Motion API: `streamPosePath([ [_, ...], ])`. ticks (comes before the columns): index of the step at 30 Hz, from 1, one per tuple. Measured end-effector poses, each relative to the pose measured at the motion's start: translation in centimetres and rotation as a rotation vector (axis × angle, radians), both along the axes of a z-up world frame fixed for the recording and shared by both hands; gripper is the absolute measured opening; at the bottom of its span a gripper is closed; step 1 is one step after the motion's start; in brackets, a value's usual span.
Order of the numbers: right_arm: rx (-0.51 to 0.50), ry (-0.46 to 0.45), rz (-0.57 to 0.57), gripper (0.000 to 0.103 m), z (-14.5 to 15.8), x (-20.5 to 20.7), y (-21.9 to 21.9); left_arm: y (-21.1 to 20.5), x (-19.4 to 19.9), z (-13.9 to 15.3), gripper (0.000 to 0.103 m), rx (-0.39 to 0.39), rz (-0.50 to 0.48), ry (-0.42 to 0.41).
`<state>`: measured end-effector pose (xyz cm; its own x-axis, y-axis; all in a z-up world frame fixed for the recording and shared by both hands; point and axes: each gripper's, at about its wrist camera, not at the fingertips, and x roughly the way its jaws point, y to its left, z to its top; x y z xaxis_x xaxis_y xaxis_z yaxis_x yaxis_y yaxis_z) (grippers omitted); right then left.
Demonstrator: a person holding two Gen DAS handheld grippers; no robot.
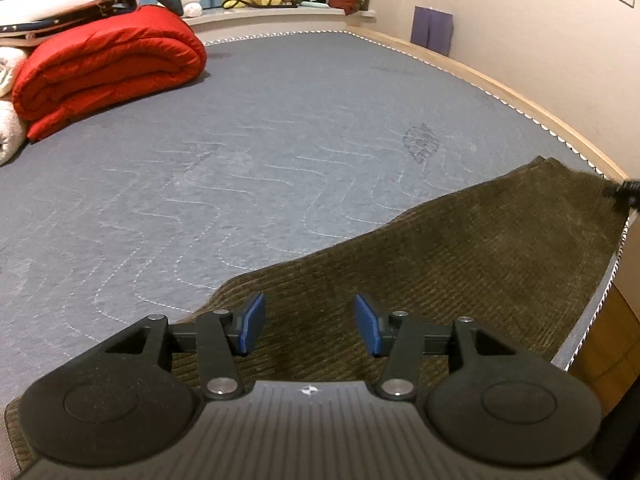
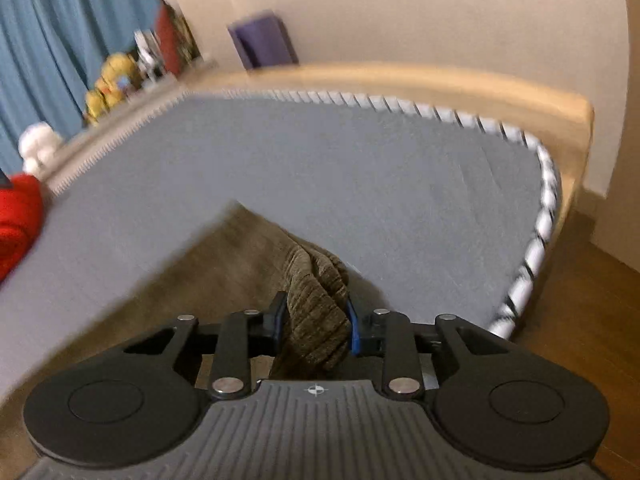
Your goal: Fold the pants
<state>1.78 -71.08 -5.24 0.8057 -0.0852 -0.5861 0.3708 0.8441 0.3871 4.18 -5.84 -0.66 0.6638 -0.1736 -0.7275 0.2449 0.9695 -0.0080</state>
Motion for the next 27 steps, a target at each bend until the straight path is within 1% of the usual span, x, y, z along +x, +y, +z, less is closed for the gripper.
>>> streamPosePath([
  [1,-0.033,-0.046,0.029,0.030,1.5,-0.3,1.7,0.3,-0.1,0.1,0.055,0.000,0.007,-0.004],
  [3,-0.152,-0.153,0.142,0.029,4.7,-1.2,7.3,1.0,-0.2,0.0,0.055,0.005,0.026,-0.006],
  [5,-0.228,-0.281,0.314,0.029,7.7,-3.0,14.4,1.7,-0.3,-0.1,0.055,0.009,0.047,-0.002],
  [6,-0.262,-0.335,0.407,0.029,8.7,-4.1,18.0,2.2,-0.3,-0.2,0.055,0.010,0.058,0.000],
  [7,-0.290,-0.379,0.521,0.029,9.2,-5.3,22.3,2.5,-0.2,-0.3,0.055,0.011,0.067,0.003],
  [8,-0.308,-0.399,0.618,0.029,9.2,-6.4,25.7,2.9,-0.2,-0.3,0.055,0.010,0.079,0.007],
  [9,-0.330,-0.402,0.722,0.030,8.8,-7.5,29.2,3.2,-0.1,-0.4,0.055,0.007,0.087,0.010],
  [10,-0.345,-0.386,0.814,0.030,8.0,-8.4,32.2,3.5,-0.1,-0.4,0.055,0.002,0.095,0.015],
  [11,-0.361,-0.354,0.922,0.031,6.6,-9.3,35.4,3.7,0.0,-0.4,0.055,-0.003,0.101,0.017],
  [12,-0.369,-0.318,1.006,0.035,5.2,-9.9,37.7,4.0,0.1,-0.4,0.055,-0.013,0.107,0.022],
  [13,-0.380,-0.249,1.114,0.037,3.4,-10.6,40.2,4.2,0.2,-0.4,0.055,-0.027,0.110,0.027],
  [14,-0.396,-0.201,1.183,0.039,2.2,-11.2,41.7,4.4,0.2,-0.4,0.057,-0.044,0.112,0.035],
  [15,-0.413,-0.180,1.219,0.040,1.4,-12.0,42.8,4.5,0.3,-0.4,0.059,-0.063,0.113,0.042],
  [16,-0.419,-0.185,1.239,0.043,1.0,-12.9,43.2,4.6,0.3,-0.4,0.059,-0.082,0.114,0.050],
  [18,-0.400,-0.208,1.254,0.059,1.3,-13.7,43.0,4.7,0.5,-0.5,0.059,-0.127,0.105,0.068],
  [20,-0.367,-0.234,1.239,0.060,2.1,-14.1,41.9,4.5,0.8,-0.7,0.059,-0.167,0.095,0.086],
  [21,-0.358,-0.245,1.217,0.060,2.7,-14.8,41.4,4.3,1.0,-0.9,0.059,-0.195,0.089,0.097],
  [22,-0.348,-0.256,1.179,0.060,3.1,-14.3,40.4,4.1,1.3,-1.1,0.059,-0.221,0.085,0.110],
  [23,-0.340,-0.268,1.125,0.060,3.6,-13.8,39.1,3.8,1.6,-1.4,0.059,-0.248,0.082,0.126],
  [25,-0.315,-0.279,0.940,0.064,4.2,-12.6,36.1,3.0,2.2,-1.9,0.058,-0.281,0.071,0.149],
  [27,-0.271,-0.246,0.700,0.077,4.4,-11.4,33.0,1.9,2.7,-2.2,0.058,-0.285,0.046,0.149],
])
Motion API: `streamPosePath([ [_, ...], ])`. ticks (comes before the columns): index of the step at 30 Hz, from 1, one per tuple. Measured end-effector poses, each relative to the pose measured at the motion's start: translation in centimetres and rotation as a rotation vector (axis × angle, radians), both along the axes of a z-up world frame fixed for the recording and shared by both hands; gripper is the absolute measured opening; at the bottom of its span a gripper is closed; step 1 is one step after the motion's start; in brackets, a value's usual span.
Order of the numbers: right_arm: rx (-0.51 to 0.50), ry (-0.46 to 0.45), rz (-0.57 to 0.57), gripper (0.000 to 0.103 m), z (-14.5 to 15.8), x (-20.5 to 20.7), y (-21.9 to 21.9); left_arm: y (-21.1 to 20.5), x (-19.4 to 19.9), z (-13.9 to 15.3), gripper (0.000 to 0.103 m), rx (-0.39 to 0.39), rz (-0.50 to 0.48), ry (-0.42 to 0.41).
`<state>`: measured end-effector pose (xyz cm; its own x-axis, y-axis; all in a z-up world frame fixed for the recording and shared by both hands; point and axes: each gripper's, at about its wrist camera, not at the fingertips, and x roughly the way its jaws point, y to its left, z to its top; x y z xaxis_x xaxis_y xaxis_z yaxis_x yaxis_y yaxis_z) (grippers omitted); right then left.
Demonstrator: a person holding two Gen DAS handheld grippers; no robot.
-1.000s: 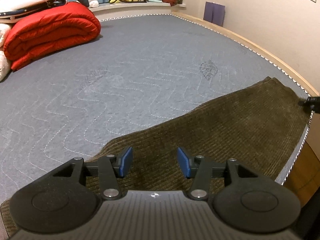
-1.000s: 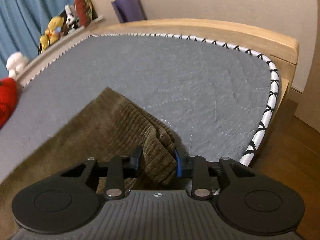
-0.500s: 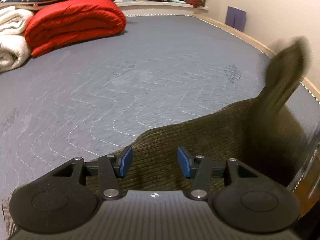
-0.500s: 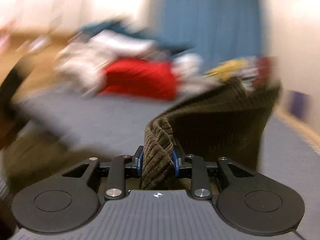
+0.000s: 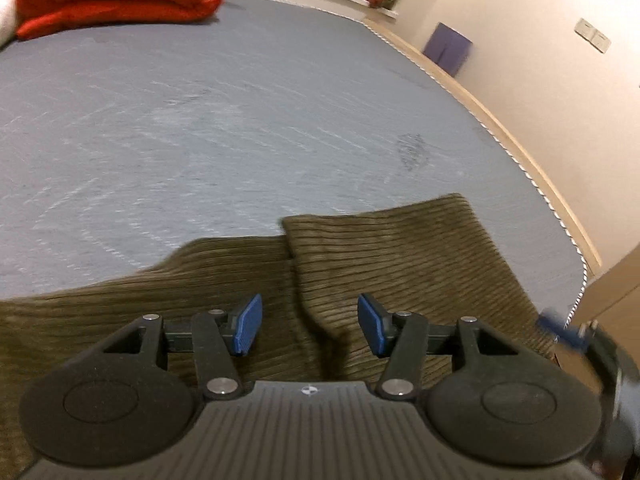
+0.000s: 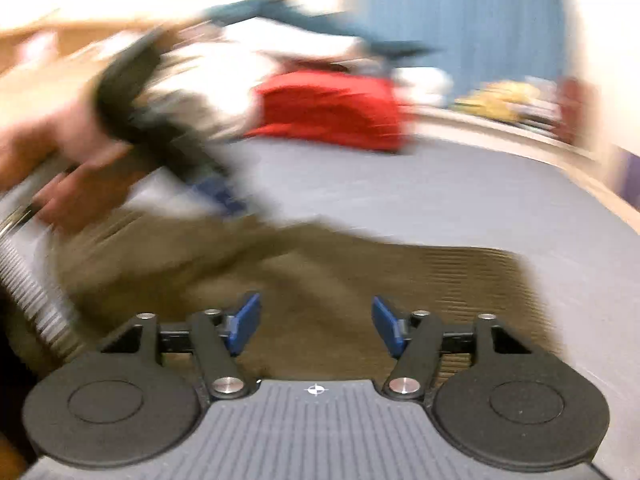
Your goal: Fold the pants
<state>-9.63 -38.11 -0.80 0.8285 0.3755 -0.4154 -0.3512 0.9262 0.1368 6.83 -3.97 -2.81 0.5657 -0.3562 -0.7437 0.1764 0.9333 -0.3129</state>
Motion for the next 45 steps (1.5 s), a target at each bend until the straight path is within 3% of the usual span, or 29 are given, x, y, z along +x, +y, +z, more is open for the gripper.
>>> streamPosePath([
  [3,0.064,0.112,-0.338,0.082,-1.3,2.1,-4.6,-1.7,0.1,0.1,0.057,0.006,-0.035,-0.024],
  [6,0.117,0.259,-0.469,0.082,-3.6,3.5,-7.5,-2.6,0.1,0.4,0.057,0.012,-0.049,-0.040],
  [9,0.203,0.383,-0.471,0.083,-5.7,4.4,-8.7,-2.9,-0.2,0.6,0.058,0.030,-0.059,-0.056],
  [15,0.288,0.418,-0.436,0.079,-6.0,4.8,-8.0,-3.2,-0.7,0.0,0.058,0.041,-0.081,-0.037],
  [18,0.282,0.417,-0.447,0.079,-5.9,5.0,-7.7,-3.9,-1.2,-0.8,0.057,0.064,-0.110,-0.030],
  [19,0.283,0.419,-0.452,0.078,-5.8,5.0,-7.9,-4.2,-1.4,-1.2,0.053,0.079,-0.122,-0.033],
  [21,0.287,0.420,-0.459,0.076,-5.9,5.0,-8.5,-5.0,-1.5,-2.4,0.019,0.141,-0.154,-0.042],
  [23,0.286,0.418,-0.463,0.074,-5.7,4.7,-8.8,-5.6,-1.5,-3.7,0.016,0.223,-0.170,-0.048],
  [29,0.269,0.409,-0.466,0.068,-5.9,4.4,-8.7,-6.0,-1.5,-4.0,0.016,0.261,-0.178,-0.048],
  [32,0.234,0.368,-0.469,0.051,-5.3,3.8,-8.1,-6.3,-1.4,-4.1,0.019,0.268,-0.180,-0.042],
  [33,0.220,0.344,-0.466,0.041,-4.8,3.5,-7.6,-6.3,-1.3,-4.0,0.027,0.270,-0.179,-0.033],
  [34,0.189,0.302,-0.460,0.038,-4.1,3.1,-6.8,-6.2,-1.3,-3.9,0.032,0.268,-0.173,-0.024],
  [36,0.110,0.192,-0.438,0.033,-2.4,2.0,-4.7,-5.6,-1.3,-3.0,0.054,0.237,-0.143,-0.027],
  [39,0.037,-0.015,-0.326,0.032,0.6,0.1,-0.8,-3.8,-1.4,-0.5,0.066,0.119,-0.097,-0.070],
  [42,-0.060,-0.213,-0.160,0.031,2.4,-2.3,4.4,-1.1,-1.5,2.0,0.084,-0.126,-0.075,-0.073],
  [45,-0.152,-0.343,0.013,0.031,2.6,-4.9,9.4,1.1,-1.3,2.9,0.089,-0.366,-0.093,-0.023],
])
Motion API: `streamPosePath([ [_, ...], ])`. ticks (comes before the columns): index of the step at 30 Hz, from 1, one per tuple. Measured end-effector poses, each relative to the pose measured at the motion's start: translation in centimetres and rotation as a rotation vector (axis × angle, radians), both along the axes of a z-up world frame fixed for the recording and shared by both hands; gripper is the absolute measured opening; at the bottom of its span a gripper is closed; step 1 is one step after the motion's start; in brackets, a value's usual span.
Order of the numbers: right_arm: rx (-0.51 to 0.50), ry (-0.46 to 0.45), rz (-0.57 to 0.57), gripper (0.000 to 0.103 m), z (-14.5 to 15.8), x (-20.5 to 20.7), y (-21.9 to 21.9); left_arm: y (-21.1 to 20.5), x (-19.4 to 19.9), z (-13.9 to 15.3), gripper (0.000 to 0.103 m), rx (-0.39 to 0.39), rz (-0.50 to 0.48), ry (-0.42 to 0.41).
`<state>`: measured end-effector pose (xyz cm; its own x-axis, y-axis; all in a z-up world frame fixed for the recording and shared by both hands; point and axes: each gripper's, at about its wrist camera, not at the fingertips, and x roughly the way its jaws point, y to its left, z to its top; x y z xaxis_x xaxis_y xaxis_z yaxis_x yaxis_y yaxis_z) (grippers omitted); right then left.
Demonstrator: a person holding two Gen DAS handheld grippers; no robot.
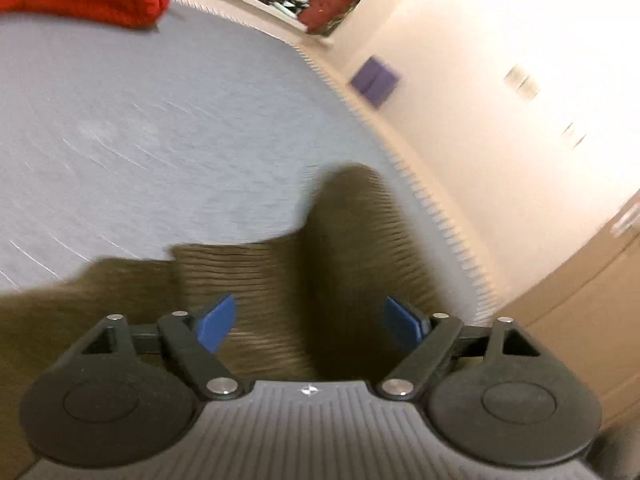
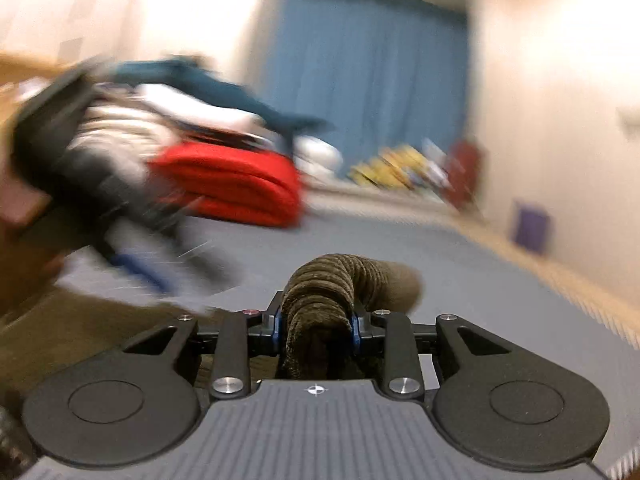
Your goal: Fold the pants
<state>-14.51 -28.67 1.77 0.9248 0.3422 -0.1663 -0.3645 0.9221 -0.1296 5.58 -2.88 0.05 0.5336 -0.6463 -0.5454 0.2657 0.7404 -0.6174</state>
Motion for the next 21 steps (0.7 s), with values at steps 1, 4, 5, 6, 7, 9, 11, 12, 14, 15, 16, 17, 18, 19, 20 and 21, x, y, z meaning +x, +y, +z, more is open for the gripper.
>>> streamPosePath([
  [1,-0.038,-0.028,0.046,0.031,-0.2,-0.8,1.5,0.5,0.1,0.0,0.090,-0.040,-0.008,0.013],
  [4,-0.139,-0.098,0.171,0.030,-0.9,-3.0,5.3,1.2,0.5,-0.6,0.090,-0.035,-0.031,0.047],
  [5,-0.171,-0.116,0.204,0.030,-1.1,-3.6,6.5,1.3,0.5,-0.8,0.090,-0.008,-0.033,0.052],
  [6,-0.200,-0.125,0.228,0.030,-1.3,-4.0,7.5,1.4,0.3,-1.0,0.080,0.032,-0.021,0.056],
  [7,-0.216,-0.120,0.248,0.030,-1.6,-4.2,8.4,1.6,0.2,-1.3,0.069,0.083,0.003,0.061],
  [9,-0.228,-0.088,0.258,0.030,-1.9,-4.1,9.4,2.4,0.0,-2.0,0.024,0.213,0.046,0.076],
  [11,-0.244,-0.070,0.280,0.031,-1.8,-3.7,10.2,3.2,-0.4,-2.3,0.021,0.278,0.062,0.062],
  [12,-0.237,-0.065,0.291,0.034,-1.7,-3.7,10.5,3.8,-0.7,-2.3,0.021,0.275,0.069,0.055],
  [14,-0.189,-0.062,0.337,0.043,-1.1,-4.0,10.7,5.1,-1.2,-1.9,0.020,0.281,0.089,0.032],
  [15,-0.158,-0.061,0.365,0.049,-0.7,-4.4,10.8,6.2,-1.4,-1.6,0.020,0.288,0.109,0.024],
  [16,-0.124,-0.061,0.405,0.053,-0.3,-4.7,11.0,7.5,-1.8,-1.4,0.019,0.286,0.134,0.023],
  [17,-0.083,-0.068,0.456,0.066,0.1,-5.2,10.9,9.2,-2.1,-1.2,0.019,0.278,0.167,0.027],
  [18,-0.045,-0.085,0.496,0.082,0.5,-5.8,10.7,11.0,-2.5,-1.0,0.019,0.272,0.200,0.031],
  [19,0.002,-0.107,0.538,0.085,0.9,-6.4,10.3,12.8,-3.1,-0.6,0.019,0.271,0.228,0.033],
  [20,0.051,-0.121,0.578,0.086,1.4,-6.9,9.8,14.6,-3.7,-0.4,0.019,0.272,0.253,0.036],
  [21,0.092,-0.129,0.606,0.086,1.9,-7.2,9.5,16.3,-4.3,-0.3,0.019,0.271,0.285,0.040],
])
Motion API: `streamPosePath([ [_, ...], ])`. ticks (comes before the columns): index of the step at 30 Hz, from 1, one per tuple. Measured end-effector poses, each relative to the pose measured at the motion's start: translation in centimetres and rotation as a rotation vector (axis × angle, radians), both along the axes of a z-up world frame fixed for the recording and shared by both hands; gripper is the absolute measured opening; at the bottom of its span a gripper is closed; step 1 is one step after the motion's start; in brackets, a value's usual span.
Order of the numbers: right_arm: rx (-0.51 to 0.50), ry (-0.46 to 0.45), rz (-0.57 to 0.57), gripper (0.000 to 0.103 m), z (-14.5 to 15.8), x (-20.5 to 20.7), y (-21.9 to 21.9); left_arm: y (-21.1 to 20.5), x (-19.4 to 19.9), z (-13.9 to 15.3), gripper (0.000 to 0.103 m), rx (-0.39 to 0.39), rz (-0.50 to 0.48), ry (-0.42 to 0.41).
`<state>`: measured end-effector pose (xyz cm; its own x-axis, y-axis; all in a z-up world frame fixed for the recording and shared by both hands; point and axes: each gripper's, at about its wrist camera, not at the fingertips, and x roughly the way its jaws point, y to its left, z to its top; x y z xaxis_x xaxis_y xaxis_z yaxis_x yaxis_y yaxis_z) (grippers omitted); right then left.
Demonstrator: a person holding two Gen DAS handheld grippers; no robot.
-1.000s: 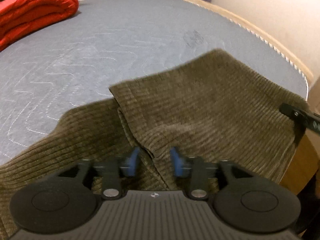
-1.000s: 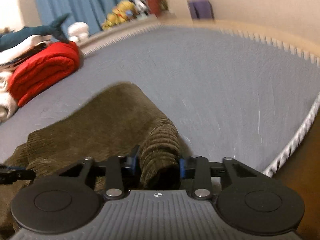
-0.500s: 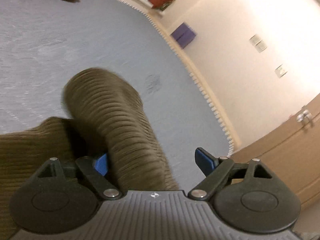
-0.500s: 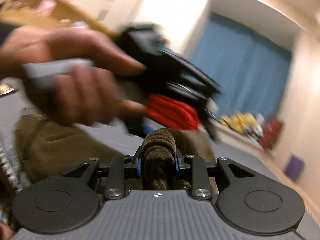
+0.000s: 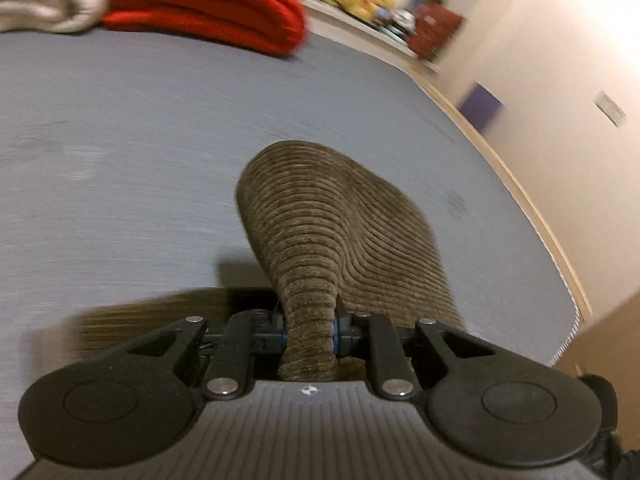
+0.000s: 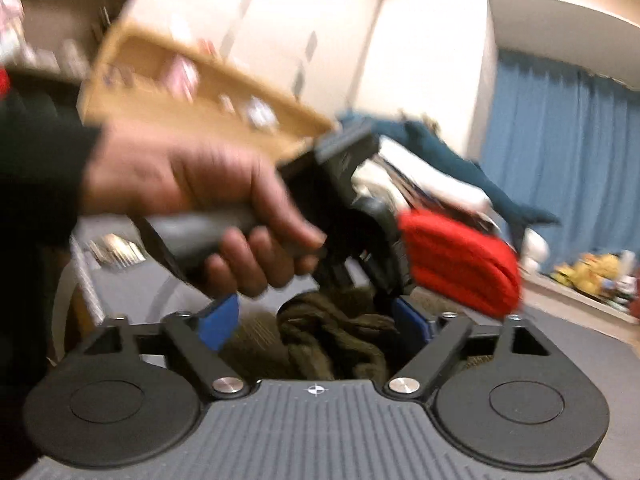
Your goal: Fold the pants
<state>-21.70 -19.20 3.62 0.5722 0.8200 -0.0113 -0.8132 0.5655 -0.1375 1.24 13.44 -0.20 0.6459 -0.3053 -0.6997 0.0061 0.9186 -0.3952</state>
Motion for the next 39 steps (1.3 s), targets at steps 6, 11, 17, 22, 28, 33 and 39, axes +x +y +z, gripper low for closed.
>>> streamPosePath([
  [6,0.118,0.039,-0.025,0.087,1.5,1.6,-1.9,8.5,-3.8,-1.4,0.026,0.018,0.146,0.095],
  [11,0.128,0.337,-0.207,0.088,-0.3,8.3,-3.0,11.8,-5.5,-1.6,0.068,-0.025,0.252,0.099],
  [17,-0.006,0.884,-0.323,0.088,-5.9,18.5,-3.3,10.2,-6.3,-1.0,0.081,0.003,0.167,0.059],
  [22,-0.203,0.950,-0.187,0.086,-7.9,17.2,-3.2,2.8,-9.7,-3.5,0.097,0.457,-0.253,0.103],
  [28,-0.157,1.066,-0.126,0.091,-8.2,19.5,-5.5,5.0,-11.6,-3.0,0.098,0.371,-0.263,0.072],
  [33,-0.050,1.049,-0.158,0.091,-7.6,20.6,-5.2,9.5,-8.7,-3.0,0.103,0.103,0.045,0.076],
  [39,0.021,1.126,-0.220,0.084,-9.3,22.9,-4.1,10.7,-5.2,-8.7,0.100,-0.160,0.140,0.239],
])
